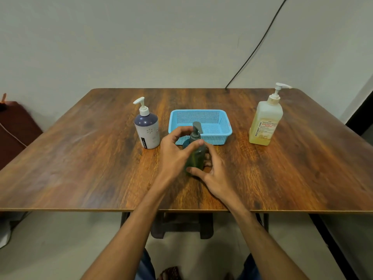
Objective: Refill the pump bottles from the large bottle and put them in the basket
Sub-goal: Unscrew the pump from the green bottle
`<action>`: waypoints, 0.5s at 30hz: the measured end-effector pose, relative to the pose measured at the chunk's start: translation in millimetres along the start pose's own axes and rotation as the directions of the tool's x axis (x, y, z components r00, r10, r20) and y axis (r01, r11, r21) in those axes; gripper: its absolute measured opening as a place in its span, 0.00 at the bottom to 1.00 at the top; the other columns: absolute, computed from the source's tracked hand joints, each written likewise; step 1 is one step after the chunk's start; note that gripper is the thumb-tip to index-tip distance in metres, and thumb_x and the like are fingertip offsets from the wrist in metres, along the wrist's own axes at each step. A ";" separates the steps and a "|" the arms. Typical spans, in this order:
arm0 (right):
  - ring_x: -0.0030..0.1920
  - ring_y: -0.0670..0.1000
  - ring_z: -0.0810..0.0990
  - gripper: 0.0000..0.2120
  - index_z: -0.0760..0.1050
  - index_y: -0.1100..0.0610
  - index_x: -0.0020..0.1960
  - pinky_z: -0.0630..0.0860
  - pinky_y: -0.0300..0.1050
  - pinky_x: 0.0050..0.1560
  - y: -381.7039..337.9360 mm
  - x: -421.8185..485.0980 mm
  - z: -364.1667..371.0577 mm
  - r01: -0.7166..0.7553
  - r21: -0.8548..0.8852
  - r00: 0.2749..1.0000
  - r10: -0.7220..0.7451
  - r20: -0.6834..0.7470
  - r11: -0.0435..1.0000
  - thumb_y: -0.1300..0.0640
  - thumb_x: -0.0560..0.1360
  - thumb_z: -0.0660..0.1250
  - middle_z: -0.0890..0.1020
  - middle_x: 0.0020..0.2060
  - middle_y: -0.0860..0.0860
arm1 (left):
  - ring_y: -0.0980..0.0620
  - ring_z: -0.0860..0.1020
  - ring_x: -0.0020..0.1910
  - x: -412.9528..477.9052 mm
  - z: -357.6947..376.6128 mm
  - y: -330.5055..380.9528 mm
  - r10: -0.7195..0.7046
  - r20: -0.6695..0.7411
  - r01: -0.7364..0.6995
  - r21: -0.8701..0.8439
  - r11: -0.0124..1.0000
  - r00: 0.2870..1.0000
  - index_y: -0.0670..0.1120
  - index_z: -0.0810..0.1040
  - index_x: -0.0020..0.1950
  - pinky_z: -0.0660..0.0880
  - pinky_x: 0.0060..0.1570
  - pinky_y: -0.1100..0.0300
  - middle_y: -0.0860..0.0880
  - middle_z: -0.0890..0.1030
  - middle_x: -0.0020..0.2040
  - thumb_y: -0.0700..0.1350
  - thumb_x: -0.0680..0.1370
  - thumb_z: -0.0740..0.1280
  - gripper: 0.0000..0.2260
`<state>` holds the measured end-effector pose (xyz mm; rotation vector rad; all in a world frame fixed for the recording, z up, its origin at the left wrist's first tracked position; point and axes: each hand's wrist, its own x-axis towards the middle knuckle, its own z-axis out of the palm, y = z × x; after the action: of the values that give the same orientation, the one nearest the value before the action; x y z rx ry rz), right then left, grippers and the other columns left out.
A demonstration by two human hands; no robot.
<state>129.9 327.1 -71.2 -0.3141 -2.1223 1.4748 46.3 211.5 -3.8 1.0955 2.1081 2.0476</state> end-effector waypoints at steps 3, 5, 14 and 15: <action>0.66 0.49 0.76 0.39 0.63 0.45 0.75 0.78 0.57 0.63 -0.7 -0.4 0.0 -0.002 -0.001 1.000 0.002 -0.005 1.000 0.58 0.71 0.78 0.76 0.67 0.47 | 0.55 0.80 0.61 1.4 3.1 2.1 -0.039 0.027 0.039 0.024 0.999 0.999 0.47 0.78 0.62 0.77 0.63 0.53 0.53 0.82 0.58 0.52 0.71 0.79 0.23; 0.65 0.49 0.77 0.39 0.64 0.46 0.75 0.78 0.57 0.62 -0.4 -1.0 0.2 0.004 0.007 1.000 -0.003 -0.008 1.000 0.59 0.71 0.78 0.76 0.67 0.47 | 0.58 0.77 0.66 -3.5 -0.3 1.7 -0.067 0.155 0.066 0.013 0.998 0.986 0.49 0.74 0.69 0.75 0.65 0.56 0.55 0.79 0.64 0.54 0.76 0.73 0.23; 0.63 0.50 0.79 0.39 0.65 0.49 0.75 0.79 0.60 0.60 -1.3 -1.5 0.3 0.001 0.032 1.000 0.000 -0.024 0.999 0.55 0.69 0.79 0.77 0.66 0.50 | 0.51 0.83 0.57 -2.2 -1.8 7.0 0.011 -0.088 -0.016 -0.052 0.998 0.996 0.45 0.82 0.58 0.79 0.61 0.46 0.50 0.85 0.54 0.40 0.74 0.77 0.14; 0.63 0.50 0.79 0.39 0.65 0.49 0.74 0.79 0.60 0.60 -1.7 -1.7 0.3 -0.001 0.031 1.000 0.001 -0.023 1.000 0.55 0.69 0.79 0.78 0.66 0.50 | 0.51 0.83 0.56 -1.9 0.0 10.1 0.017 -0.114 -0.025 -0.072 0.997 0.993 0.46 0.83 0.57 0.80 0.60 0.46 0.50 0.85 0.53 0.41 0.73 0.78 0.13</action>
<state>131.4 325.4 -70.2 -0.3194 -2.0788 1.4964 52.4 209.6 4.2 1.0195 2.0596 2.2276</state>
